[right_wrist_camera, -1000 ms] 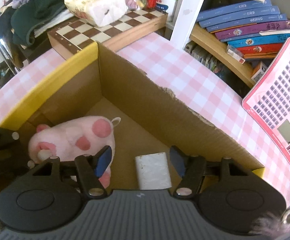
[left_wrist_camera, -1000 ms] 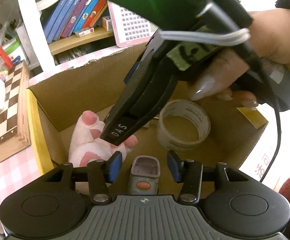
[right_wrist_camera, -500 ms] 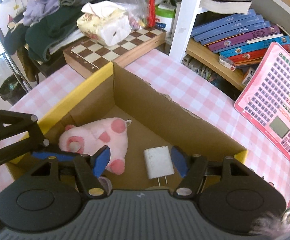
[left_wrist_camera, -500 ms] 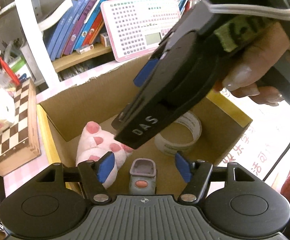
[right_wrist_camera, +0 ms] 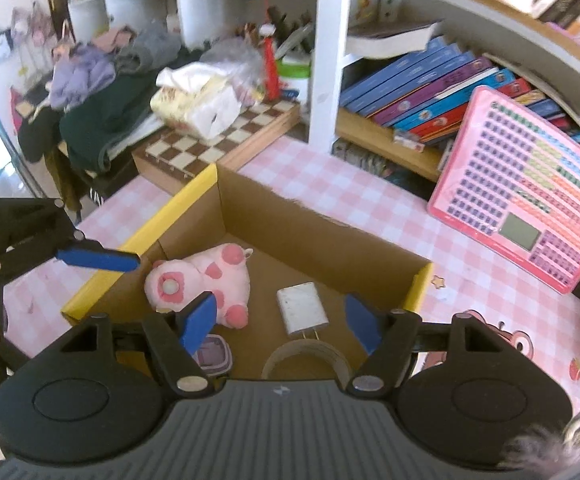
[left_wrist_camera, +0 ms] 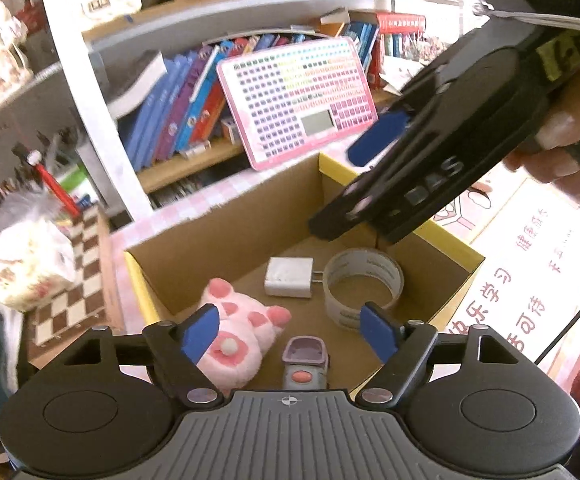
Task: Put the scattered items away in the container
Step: 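Move both tools back toward the white charger and pink stick on the mat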
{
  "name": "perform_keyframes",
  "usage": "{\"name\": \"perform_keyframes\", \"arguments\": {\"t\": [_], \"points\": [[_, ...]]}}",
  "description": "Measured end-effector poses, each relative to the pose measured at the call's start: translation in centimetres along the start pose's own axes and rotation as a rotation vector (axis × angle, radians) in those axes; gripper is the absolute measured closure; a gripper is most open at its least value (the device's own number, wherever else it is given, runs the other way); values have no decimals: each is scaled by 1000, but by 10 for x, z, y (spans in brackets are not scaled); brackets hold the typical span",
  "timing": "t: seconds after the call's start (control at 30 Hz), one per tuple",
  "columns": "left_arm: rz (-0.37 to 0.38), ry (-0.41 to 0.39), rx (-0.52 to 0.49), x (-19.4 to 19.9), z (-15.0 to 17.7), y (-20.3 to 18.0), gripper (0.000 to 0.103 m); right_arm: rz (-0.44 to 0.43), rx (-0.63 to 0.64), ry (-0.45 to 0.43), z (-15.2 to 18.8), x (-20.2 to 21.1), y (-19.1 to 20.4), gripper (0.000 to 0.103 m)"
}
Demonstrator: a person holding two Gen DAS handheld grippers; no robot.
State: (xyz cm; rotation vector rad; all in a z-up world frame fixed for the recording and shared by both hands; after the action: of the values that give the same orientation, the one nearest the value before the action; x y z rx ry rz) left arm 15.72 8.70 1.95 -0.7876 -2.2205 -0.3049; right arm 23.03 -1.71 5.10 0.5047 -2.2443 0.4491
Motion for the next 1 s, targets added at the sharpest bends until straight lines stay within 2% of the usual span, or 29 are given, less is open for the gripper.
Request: {"name": "perform_keyframes", "arguments": {"t": [0.27,0.43,0.67,0.9,1.0], "points": [[-29,-51,-15,25,0,-11,22,18,-97,-56,21,45,-23,31],[-24,-87,20,37,1,-16,19,60,-163,-79,42,65,-35,31],[1,-107,34,44,5,-32,17,106,-273,-63,81,85,-44,28],[41,-85,35,33,8,-49,16,205,-390,-33,131,91,-53,24],[34,-73,2,26,8,-57,16,243,-425,-9,151,91,-57,23]]}}
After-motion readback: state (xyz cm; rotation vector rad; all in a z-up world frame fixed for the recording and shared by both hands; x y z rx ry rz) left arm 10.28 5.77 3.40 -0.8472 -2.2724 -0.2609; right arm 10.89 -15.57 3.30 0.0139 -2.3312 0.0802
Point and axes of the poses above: each gripper's, at about its wrist camera, not at the fingertips, and x roughly against the way its jaws point, y to its left, z to its underside, the point moved 3 cm from there along -x, roughly the way its jaws point, and after that the axes turned 12 degrees about z, right-handed, at the moved point
